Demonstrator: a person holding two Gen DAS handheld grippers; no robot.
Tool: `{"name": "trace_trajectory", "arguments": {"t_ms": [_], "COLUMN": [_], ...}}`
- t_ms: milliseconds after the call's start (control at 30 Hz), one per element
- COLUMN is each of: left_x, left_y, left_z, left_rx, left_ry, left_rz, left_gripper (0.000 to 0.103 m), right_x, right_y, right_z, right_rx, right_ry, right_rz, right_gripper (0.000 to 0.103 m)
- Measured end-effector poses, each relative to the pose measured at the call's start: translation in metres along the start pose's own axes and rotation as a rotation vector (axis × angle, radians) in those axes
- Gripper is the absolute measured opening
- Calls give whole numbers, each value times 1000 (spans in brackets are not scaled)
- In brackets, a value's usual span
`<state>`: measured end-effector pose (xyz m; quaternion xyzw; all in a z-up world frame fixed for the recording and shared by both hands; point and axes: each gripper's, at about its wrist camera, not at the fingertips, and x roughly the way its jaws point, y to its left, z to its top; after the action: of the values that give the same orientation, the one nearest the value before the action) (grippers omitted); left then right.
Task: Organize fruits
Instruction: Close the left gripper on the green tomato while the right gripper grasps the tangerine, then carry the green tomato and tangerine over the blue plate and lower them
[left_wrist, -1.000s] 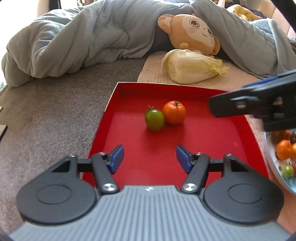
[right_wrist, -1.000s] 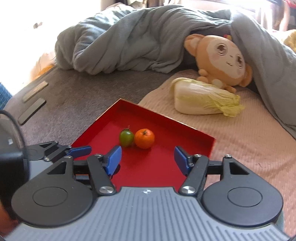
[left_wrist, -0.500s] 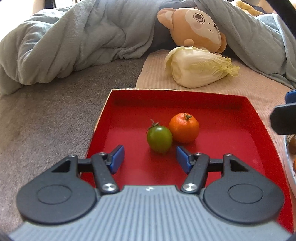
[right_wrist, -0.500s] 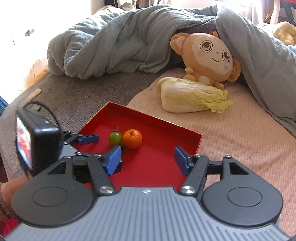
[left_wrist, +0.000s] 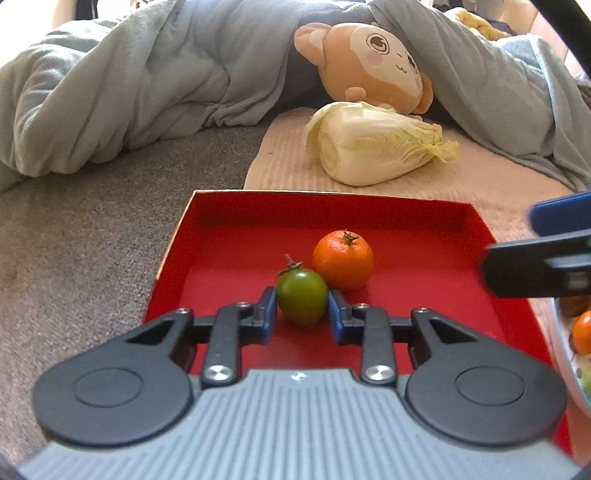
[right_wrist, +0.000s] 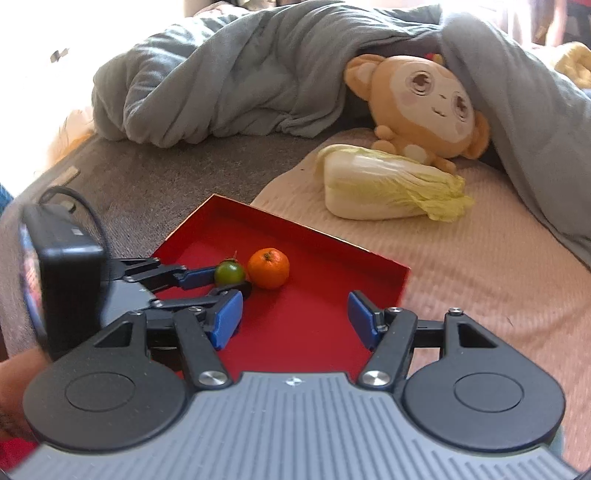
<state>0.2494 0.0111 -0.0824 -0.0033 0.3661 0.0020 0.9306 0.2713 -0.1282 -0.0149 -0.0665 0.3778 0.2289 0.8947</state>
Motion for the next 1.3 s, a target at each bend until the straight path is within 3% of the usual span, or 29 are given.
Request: {"name": "trace_trajectory", "arguments": {"t_ms": [333, 633, 833, 933, 1300], "left_x": [-33, -45, -54, -57, -64], "left_y": [4, 11, 22, 27, 34], "left_z": [-28, -32, -38, -41, -45], "left_rx": [-45, -86, -118, -121, -141], "left_ry": [14, 55, 70, 69, 65], "left_rz": [-11, -6, 1, 9, 25], "left_gripper": [32, 32, 32, 32, 32], "right_x": [59, 92, 114, 118, 100], "right_y": [10, 24, 32, 34, 33], "right_z": [11, 19, 23, 25, 17], "right_rx": [-37, -47, -56, -60, -83], "right_ry": [42, 71, 100, 95, 107], "right_rz": [45, 38, 11, 3, 14], "right_gripper": [63, 61, 51, 46, 45]}}
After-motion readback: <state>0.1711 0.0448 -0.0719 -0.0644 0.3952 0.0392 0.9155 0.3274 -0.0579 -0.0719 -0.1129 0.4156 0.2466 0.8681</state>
